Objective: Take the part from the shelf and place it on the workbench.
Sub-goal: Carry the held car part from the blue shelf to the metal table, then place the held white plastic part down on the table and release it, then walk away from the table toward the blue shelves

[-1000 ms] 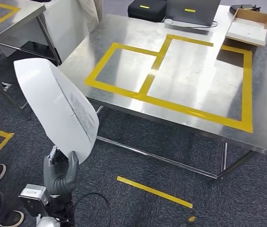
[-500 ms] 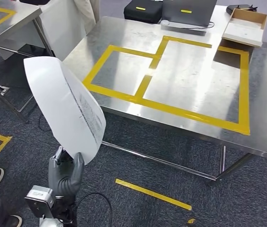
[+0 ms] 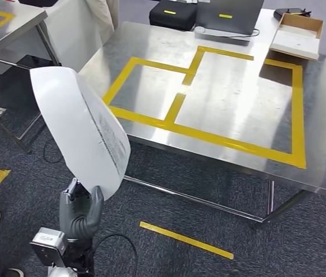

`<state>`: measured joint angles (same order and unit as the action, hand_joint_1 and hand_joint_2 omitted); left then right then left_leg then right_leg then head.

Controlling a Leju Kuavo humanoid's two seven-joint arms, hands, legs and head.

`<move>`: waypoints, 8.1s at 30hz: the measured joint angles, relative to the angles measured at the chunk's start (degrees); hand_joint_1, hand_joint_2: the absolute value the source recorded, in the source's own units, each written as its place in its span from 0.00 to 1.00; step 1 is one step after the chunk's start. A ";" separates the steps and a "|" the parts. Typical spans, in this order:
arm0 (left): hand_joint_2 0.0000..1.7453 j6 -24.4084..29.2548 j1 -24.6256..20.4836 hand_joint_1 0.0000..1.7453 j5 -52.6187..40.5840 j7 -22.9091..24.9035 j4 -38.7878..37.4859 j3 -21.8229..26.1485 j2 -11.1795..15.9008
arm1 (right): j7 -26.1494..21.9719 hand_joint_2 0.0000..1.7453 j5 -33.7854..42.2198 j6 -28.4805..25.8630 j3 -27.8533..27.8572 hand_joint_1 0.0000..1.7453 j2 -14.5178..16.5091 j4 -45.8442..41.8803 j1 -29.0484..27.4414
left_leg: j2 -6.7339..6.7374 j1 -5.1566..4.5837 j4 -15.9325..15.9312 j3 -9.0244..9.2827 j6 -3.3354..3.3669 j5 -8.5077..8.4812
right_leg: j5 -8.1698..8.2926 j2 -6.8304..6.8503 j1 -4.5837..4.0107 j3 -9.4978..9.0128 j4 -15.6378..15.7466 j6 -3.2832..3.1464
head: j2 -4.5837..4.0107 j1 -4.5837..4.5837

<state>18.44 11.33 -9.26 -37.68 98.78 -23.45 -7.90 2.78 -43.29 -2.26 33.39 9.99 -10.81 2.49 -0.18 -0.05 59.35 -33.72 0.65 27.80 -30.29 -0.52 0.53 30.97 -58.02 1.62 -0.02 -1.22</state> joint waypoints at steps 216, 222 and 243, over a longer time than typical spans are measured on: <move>0.00 -0.31 -7.82 0.00 -0.37 0.65 0.36 4.49 -0.49 | 4.77 0.00 -12.68 0.60 3.70 0.00 0.94 0.01 0.97 | 0.50 -0.33 0.75 -4.70 -0.72 -3.52 | -2.43 0.41 0.29 -4.29 1.62 -0.96 | 0.00 -0.47; 0.00 0.57 -0.67 0.00 4.00 -1.63 4.34 10.90 -0.24 | 4.69 0.00 -14.57 0.19 2.70 0.00 0.86 0.01 0.48 | 0.39 0.10 15.32 -5.13 -1.72 6.03 | 0.95 0.77 -0.02 -0.61 1.07 -1.85 | -0.01 -0.84; 0.00 -6.42 7.52 0.00 -4.33 2.74 -1.88 26.23 -6.87 | 5.79 0.00 -12.89 0.24 3.23 0.00 1.07 0.00 0.18 | 0.86 -0.59 -1.62 -4.47 0.68 -6.40 | -3.43 0.51 -0.15 -8.15 2.18 0.53 | 0.01 -0.39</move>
<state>12.02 18.85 -13.59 -34.94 96.90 2.78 -14.76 8.57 -56.18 -2.02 36.62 11.06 -10.81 2.66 0.68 -0.65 57.73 -38.19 1.33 21.40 -33.72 -0.01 0.38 22.82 -55.85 2.14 -0.01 -1.61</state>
